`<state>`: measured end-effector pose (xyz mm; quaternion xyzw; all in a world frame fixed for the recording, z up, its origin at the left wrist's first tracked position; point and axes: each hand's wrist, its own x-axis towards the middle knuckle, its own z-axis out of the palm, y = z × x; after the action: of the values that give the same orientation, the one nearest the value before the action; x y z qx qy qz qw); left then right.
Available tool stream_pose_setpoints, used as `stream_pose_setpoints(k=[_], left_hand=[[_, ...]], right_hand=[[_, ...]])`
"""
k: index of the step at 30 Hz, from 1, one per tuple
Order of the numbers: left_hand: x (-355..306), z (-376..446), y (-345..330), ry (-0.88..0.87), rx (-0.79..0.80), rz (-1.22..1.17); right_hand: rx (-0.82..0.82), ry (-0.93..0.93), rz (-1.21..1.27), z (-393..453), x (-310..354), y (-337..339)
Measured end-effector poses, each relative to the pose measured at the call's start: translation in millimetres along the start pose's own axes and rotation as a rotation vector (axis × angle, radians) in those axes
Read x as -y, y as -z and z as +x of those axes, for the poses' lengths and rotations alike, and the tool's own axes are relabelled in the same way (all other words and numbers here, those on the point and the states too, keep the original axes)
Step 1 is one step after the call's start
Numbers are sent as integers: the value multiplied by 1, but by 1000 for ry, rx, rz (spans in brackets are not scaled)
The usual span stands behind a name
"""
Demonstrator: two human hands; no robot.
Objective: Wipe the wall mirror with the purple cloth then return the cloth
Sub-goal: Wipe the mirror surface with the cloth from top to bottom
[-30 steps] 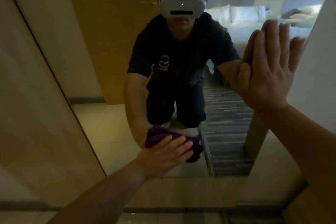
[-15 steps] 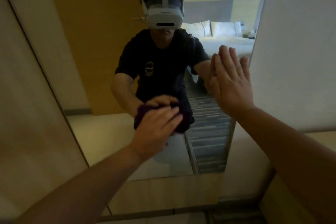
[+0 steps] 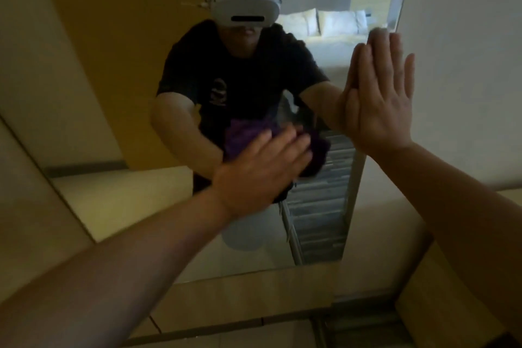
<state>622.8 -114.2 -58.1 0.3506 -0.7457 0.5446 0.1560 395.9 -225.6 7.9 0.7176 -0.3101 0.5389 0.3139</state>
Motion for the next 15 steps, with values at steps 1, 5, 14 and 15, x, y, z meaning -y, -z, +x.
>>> stream_pose_setpoints(k=[1, 5, 14, 15], left_hand=[[-25, -25, -9, -57, 66, -6], [-80, -73, -34, -51, 166, -22], [-92, -74, 3, -31, 397, -394], [-77, -51, 15, 50, 348, -443]], right_hand=[[-22, -5, -1, -2, -2, -3], [-17, 3, -43, -3, -1, -4], [351, -68, -64, 9, 13, 44], [373, -86, -26, 10, 11, 54]])
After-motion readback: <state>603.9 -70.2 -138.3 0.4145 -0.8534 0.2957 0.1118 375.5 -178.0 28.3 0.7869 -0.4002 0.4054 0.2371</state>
